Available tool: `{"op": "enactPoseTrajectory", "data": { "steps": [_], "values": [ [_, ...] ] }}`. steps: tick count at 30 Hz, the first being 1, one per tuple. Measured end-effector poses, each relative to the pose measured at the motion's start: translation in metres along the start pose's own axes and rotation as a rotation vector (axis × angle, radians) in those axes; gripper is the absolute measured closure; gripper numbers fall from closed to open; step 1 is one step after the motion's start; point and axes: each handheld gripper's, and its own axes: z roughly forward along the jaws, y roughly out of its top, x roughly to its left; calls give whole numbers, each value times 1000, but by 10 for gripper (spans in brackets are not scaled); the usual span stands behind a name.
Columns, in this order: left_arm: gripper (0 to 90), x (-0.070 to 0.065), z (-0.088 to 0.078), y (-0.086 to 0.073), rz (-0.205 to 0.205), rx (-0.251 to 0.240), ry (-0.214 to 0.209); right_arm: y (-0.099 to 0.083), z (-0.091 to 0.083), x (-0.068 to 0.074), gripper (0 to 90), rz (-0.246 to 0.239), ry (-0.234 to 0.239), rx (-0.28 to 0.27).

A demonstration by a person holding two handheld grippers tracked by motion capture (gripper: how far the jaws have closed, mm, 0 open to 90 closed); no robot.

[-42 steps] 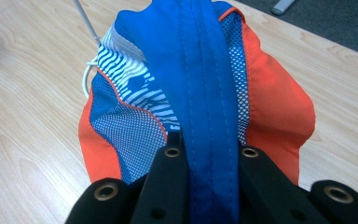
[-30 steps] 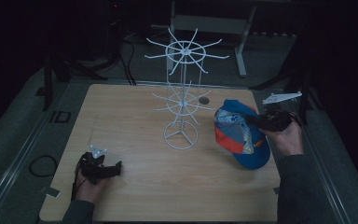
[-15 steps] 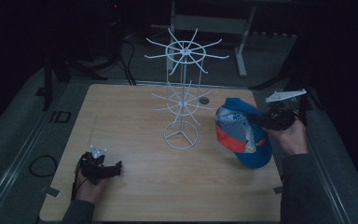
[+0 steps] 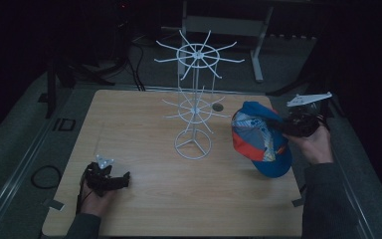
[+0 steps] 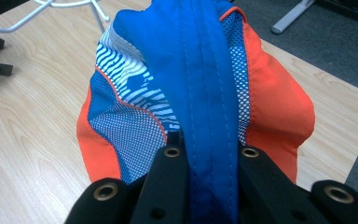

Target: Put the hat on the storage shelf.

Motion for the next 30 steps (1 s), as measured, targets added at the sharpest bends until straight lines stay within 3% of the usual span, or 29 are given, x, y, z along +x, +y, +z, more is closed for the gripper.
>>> {"op": "enactPoseTrajectory", "data": {
  "steps": [30],
  "values": [
    [27,0,0,0,1,2,-1,13,-20,8,878,-15,25,-67]
  ]
}}
